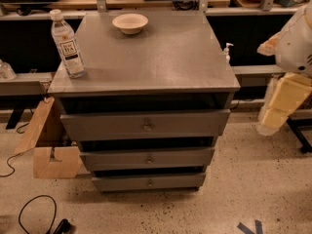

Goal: Open top drawer

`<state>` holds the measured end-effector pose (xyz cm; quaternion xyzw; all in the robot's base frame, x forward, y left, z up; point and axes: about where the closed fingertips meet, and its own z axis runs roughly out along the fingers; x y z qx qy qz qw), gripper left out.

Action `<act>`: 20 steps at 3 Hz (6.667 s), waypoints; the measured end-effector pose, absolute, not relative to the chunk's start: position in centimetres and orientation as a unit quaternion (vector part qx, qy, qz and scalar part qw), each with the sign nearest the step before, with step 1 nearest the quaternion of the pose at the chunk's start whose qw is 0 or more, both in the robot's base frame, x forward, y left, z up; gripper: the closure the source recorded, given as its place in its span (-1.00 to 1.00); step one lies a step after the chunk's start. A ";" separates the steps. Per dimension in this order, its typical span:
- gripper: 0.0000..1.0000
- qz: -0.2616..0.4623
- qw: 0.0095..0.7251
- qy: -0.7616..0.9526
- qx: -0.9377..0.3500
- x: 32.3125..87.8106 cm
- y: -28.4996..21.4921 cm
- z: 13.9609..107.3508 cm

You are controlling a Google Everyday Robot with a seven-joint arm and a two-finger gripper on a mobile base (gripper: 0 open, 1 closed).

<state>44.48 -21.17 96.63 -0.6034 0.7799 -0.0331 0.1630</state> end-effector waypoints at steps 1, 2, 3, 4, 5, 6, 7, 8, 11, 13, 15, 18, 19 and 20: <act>-1.00 -0.016 0.176 0.777 -0.604 46.5 -19.1 90.0; -1.00 -0.023 0.197 0.776 -0.599 48.4 -17.8 85.4; -1.00 -0.035 0.208 0.776 -0.595 50.4 -16.7 80.7; -1.00 -0.052 0.205 0.771 -0.601 52.4 -16.0 76.3; -1.00 -0.067 0.190 0.764 -0.613 53.7 -15.6 72.9; -1.00 -0.084 0.167 0.760 -0.623 54.9 -16.0 70.8; -1.00 -0.101 0.141 0.754 -0.633 56.3 -16.6 69.4; -1.00 -0.113 0.121 0.747 -0.643 58.0 -16.8 68.7; -0.69 -0.111 0.112 0.738 -0.656 61.0 -14.7 66.8; 0.24 -0.071 0.117 0.753 -0.644 57.9 -13.6 65.1; 1.00 -0.070 0.116 0.753 -0.643 57.7 -13.6 65.9; 1.00 -0.070 0.116 0.753 -0.643 57.6 -13.6 66.2; 1.00 -0.070 0.116 0.753 -0.643 57.6 -13.6 66.2; 0.64 -0.070 0.116 0.753 -0.643 57.6 -13.6 66.2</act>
Offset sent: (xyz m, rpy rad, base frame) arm 0.0717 0.0495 -0.1665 0.0904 -0.1222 -0.0082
